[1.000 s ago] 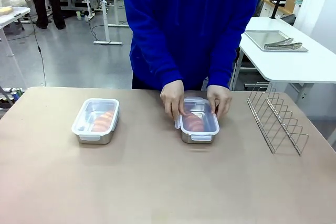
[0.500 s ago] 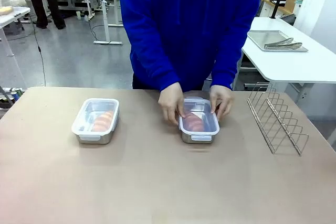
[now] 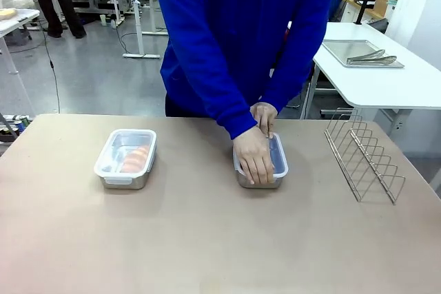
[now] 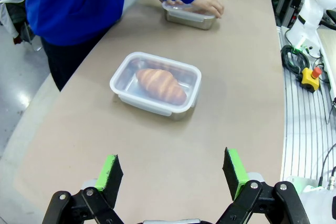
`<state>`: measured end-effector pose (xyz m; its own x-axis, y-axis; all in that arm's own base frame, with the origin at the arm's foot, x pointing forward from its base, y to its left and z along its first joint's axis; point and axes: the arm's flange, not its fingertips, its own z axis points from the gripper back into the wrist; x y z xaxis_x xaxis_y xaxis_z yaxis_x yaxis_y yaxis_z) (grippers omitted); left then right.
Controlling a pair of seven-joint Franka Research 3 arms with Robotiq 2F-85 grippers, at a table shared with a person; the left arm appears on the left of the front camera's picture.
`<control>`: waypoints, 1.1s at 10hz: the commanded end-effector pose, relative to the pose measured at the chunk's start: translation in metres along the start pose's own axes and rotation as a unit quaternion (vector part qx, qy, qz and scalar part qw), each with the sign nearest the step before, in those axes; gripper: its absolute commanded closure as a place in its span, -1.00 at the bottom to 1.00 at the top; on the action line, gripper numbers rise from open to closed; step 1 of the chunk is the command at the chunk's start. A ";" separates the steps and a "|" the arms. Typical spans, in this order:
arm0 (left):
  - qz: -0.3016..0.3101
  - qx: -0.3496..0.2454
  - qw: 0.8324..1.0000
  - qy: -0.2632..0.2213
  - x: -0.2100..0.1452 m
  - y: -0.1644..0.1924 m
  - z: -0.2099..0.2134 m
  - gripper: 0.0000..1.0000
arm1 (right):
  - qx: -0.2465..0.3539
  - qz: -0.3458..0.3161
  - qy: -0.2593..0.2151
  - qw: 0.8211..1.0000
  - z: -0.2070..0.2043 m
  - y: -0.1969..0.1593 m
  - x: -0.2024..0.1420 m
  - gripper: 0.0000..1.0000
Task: Place the bread in airtight containers.
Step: Release when the human grabs the Airtight Container lid.
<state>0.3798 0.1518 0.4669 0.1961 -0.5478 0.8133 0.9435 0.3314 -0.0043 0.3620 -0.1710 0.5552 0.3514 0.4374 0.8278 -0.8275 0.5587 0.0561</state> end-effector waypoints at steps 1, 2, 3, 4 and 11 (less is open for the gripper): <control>-0.011 -0.001 1.000 -0.003 0.000 -0.001 0.000 -1.00 | 0.002 0.000 -0.012 1.000 0.001 -0.001 0.003 -1.00; -0.011 -0.001 1.000 -0.003 0.000 -0.001 0.000 -1.00 | 0.002 0.000 -0.012 1.000 0.001 -0.001 0.003 -1.00; -0.011 -0.001 1.000 -0.003 0.000 -0.001 0.000 -1.00 | 0.002 0.000 -0.012 1.000 0.001 -0.001 0.003 -1.00; -0.011 -0.001 1.000 -0.003 0.000 -0.001 0.000 -1.00 | 0.002 0.000 -0.012 1.000 0.001 -0.001 0.003 -1.00; -0.011 -0.001 1.000 -0.003 0.000 -0.001 0.000 -1.00 | 0.002 0.000 -0.012 1.000 0.001 -0.001 0.003 -1.00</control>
<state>0.3798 0.1518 0.4669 0.1961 -0.5478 0.8133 0.9435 0.3314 -0.0043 0.3617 -0.1707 0.5552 0.3518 0.4371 0.8277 -0.8286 0.5568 0.0581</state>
